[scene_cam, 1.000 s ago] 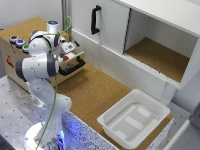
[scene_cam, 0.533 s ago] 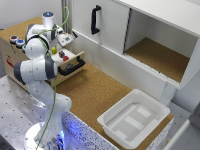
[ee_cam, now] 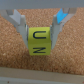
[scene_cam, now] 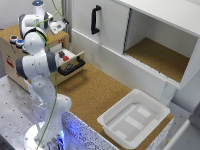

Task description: Place the yellow block on top of the drawer

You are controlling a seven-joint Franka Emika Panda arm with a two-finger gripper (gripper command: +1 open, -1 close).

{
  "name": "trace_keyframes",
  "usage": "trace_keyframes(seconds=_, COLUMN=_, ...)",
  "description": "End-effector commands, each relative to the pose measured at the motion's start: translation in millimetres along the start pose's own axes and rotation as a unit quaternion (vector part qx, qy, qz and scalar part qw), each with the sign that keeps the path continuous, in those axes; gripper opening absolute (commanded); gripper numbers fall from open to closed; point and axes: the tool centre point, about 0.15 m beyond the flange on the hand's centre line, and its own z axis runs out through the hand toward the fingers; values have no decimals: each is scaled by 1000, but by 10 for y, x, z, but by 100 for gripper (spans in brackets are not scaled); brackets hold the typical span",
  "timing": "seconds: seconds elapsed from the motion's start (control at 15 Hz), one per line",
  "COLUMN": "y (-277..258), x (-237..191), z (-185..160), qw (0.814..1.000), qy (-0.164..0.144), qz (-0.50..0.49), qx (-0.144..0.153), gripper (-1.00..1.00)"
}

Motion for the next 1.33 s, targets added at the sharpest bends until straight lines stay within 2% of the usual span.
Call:
trace_keyframes(seconds=0.0, y=193, x=489, z=89, qw=995, qy=-96, qz=10, qx=29, gripper=-100)
trace_keyframes(seconds=0.07, y=190, x=485, z=86, qw=994, qy=-108, qz=12, qx=27, gripper=100)
trace_keyframes(seconds=0.27, y=181, x=415, z=-109, qw=994, qy=-100, qz=30, qx=17, gripper=100)
trace_keyframes(seconds=0.47, y=167, x=304, z=-326, qw=996, qy=-73, qz=45, qx=15, gripper=100)
trace_keyframes(seconds=0.73, y=236, x=-125, z=-469, qw=994, qy=-61, qz=92, qx=10, gripper=100)
trace_keyframes(seconds=0.93, y=274, x=-518, z=-381, qw=988, qy=-83, qz=130, qx=12, gripper=100)
trace_keyframes(seconds=1.2, y=160, x=-1040, z=-237, qw=984, qy=-63, qz=158, qx=52, gripper=100)
trace_keyframes(seconds=1.27, y=109, x=-1147, z=-183, qw=983, qy=-70, qz=160, qx=52, gripper=100)
